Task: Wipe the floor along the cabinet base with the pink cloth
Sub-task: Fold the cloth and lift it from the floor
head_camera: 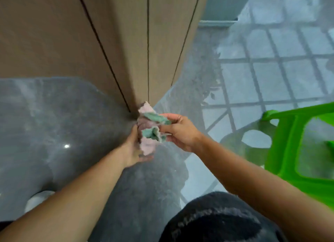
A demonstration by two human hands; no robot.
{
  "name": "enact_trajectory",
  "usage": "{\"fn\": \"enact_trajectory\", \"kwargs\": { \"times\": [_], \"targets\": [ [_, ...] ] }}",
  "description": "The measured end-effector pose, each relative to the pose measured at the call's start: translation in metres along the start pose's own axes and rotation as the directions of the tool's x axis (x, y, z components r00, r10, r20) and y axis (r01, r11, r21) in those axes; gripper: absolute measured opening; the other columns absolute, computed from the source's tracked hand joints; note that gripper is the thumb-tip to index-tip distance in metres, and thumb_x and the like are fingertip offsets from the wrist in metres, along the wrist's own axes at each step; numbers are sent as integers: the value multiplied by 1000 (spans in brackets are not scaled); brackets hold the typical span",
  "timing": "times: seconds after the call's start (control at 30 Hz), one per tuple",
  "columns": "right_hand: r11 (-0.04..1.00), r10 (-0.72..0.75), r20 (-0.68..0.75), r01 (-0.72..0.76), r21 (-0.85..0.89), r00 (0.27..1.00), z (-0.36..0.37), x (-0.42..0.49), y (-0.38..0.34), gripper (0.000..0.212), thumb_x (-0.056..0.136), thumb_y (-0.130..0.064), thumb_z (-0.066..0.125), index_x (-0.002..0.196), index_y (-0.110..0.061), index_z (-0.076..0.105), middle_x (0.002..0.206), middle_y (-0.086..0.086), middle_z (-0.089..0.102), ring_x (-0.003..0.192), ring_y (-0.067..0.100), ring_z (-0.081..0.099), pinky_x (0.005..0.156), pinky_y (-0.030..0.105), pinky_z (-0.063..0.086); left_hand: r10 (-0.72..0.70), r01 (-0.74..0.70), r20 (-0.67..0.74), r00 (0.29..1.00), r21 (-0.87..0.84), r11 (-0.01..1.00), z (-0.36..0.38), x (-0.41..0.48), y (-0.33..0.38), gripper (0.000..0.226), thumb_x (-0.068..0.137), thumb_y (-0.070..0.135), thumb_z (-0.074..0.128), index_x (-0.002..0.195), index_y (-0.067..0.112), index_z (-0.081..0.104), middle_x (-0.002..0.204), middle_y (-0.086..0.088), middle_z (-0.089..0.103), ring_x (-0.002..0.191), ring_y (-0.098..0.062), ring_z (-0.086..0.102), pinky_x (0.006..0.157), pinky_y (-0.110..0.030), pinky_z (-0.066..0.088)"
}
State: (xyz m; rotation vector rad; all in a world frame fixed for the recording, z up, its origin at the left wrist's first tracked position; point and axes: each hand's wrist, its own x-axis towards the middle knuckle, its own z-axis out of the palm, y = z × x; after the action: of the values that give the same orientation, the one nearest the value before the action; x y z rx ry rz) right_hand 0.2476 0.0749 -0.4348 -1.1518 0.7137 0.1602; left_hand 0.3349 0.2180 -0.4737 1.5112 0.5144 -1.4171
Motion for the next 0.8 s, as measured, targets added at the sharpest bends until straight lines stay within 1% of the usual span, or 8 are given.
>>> {"fn": "enact_trajectory", "kwargs": {
  "times": [0.07, 0.17, 0.27, 0.33, 0.47, 0.63, 0.73, 0.8],
  "targets": [
    [979, -4, -121, 29, 203, 993, -24, -47, -21, 39, 84, 17, 54, 73, -14, 75, 68, 1, 73, 57, 12, 68, 53, 24, 57, -130, 162, 325, 937, -72, 984, 49, -33, 9, 81, 77, 81, 38, 89, 13, 80, 93, -14, 75, 85, -33, 68, 74, -43, 58],
    [955, -8, -376, 118, 272, 927, -61, -134, -53, 49, 78, 25, 47, 60, -13, 73, 61, 3, 72, 51, 14, 65, 51, 24, 53, -122, 145, 515, 848, -6, 989, 120, -94, 20, 71, 78, 77, 46, 111, 22, 75, 107, -7, 75, 88, -23, 70, 67, -33, 59],
    [933, 4, -560, 199, 301, 829, -85, -231, -91, 42, 74, 31, 43, 69, -2, 69, 69, 17, 68, 64, 28, 65, 72, 44, 57, -1, -17, 527, 850, 30, 999, 185, -169, 25, 41, 91, 41, 57, 129, 25, 62, 116, -4, 73, 89, -18, 72, 76, -36, 58],
    [934, 32, -640, 204, 292, 768, -99, -297, -121, 37, 73, 32, 40, 77, 4, 64, 81, 21, 63, 81, 35, 57, 84, 58, 49, 57, -102, 472, 880, 70, 992, 225, -229, 22, 30, 92, 16, 60, 121, 26, 59, 99, -1, 75, 73, -15, 73, 60, -32, 57],
    [942, 115, -743, 165, 292, 659, -142, -401, -166, 32, 79, 26, 40, 94, 10, 63, 89, 23, 57, 83, 33, 50, 79, 53, 44, 73, -187, 427, 901, 233, 954, 313, -326, 16, 30, 93, 4, 60, 121, 13, 64, 91, -6, 73, 61, -12, 71, 45, -25, 53],
    [947, 80, -882, 240, 212, 464, -214, -468, -179, 36, 80, 26, 44, 69, -4, 62, 71, 16, 59, 71, 23, 51, 66, 34, 45, 121, -282, 425, 897, 339, 897, 433, -367, -5, 24, 93, 8, 61, 116, 14, 64, 105, -13, 70, 76, -21, 67, 51, -31, 58],
    [956, 81, -884, 215, 200, 460, -242, -488, -162, 34, 81, 25, 43, 83, -1, 64, 83, 19, 61, 76, 25, 55, 70, 36, 47, 91, -300, 442, 892, 428, 852, 476, -368, -31, 37, 93, 8, 62, 128, 15, 56, 118, -15, 68, 88, -26, 67, 67, -41, 61],
    [959, 151, -834, 126, 254, 530, -251, -503, -155, 44, 85, 22, 39, 110, -4, 64, 86, 10, 63, 67, 20, 57, 63, 32, 47, 38, -274, 445, 895, 480, 834, 488, -370, -48, 55, 90, 2, 65, 140, 11, 46, 121, -15, 66, 96, -29, 64, 85, -50, 58]
  ]
}}
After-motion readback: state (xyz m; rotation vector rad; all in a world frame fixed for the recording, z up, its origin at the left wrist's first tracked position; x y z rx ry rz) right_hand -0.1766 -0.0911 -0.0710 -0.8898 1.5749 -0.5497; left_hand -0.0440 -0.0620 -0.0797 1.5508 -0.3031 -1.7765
